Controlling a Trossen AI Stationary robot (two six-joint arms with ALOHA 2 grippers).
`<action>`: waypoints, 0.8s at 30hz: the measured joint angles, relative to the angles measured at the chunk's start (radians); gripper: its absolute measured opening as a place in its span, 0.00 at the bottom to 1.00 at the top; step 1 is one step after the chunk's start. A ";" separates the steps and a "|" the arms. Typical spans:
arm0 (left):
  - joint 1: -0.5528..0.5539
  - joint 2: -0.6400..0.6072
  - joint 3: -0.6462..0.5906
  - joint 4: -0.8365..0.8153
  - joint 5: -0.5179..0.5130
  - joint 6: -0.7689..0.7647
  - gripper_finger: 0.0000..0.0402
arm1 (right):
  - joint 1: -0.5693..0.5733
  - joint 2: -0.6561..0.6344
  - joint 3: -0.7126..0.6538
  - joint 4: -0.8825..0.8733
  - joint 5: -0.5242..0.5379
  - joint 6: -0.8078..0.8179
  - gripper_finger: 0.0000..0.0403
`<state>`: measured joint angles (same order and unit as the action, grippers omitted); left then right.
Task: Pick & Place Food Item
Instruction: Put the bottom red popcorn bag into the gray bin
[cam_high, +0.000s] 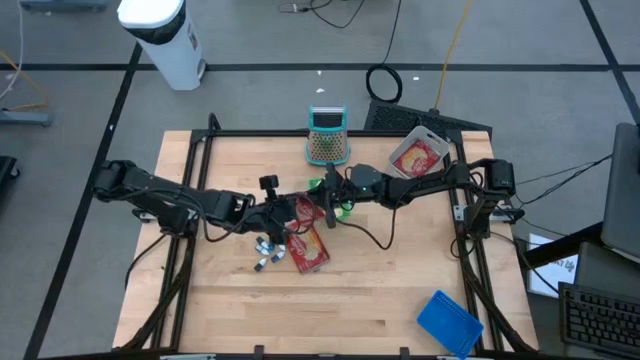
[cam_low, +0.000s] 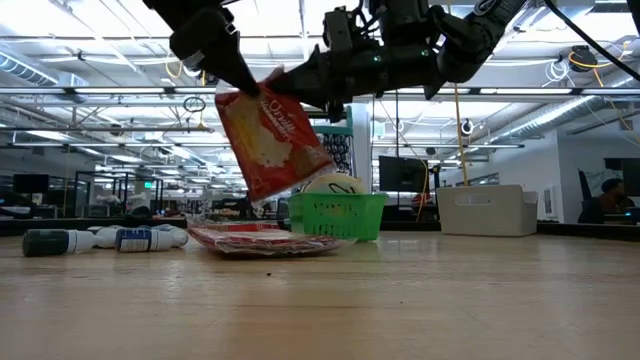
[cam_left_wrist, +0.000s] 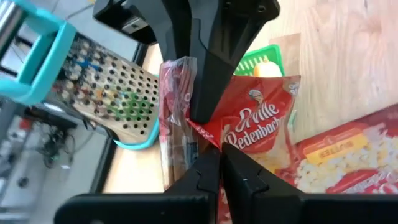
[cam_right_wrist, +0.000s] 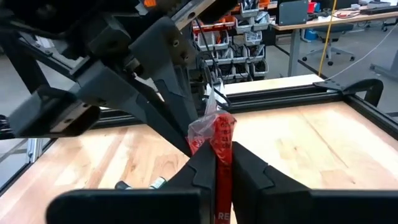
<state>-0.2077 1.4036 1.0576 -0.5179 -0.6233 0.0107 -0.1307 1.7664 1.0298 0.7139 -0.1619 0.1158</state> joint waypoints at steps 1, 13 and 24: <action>0.000 0.000 0.000 0.000 0.004 -0.020 0.06 | 0.000 0.000 0.000 -0.002 0.001 0.000 0.04; -0.024 -0.277 0.000 -0.102 0.117 -0.169 0.41 | -0.004 -0.013 0.000 -0.040 0.003 -0.013 0.02; -0.103 -0.742 -0.220 0.087 0.092 -0.126 0.51 | -0.006 -0.209 -0.059 -0.074 -0.040 -0.091 0.02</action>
<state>-0.3108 0.6615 0.8377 -0.4306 -0.5316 -0.1157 -0.1369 1.5569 0.9708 0.6397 -0.2018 0.0245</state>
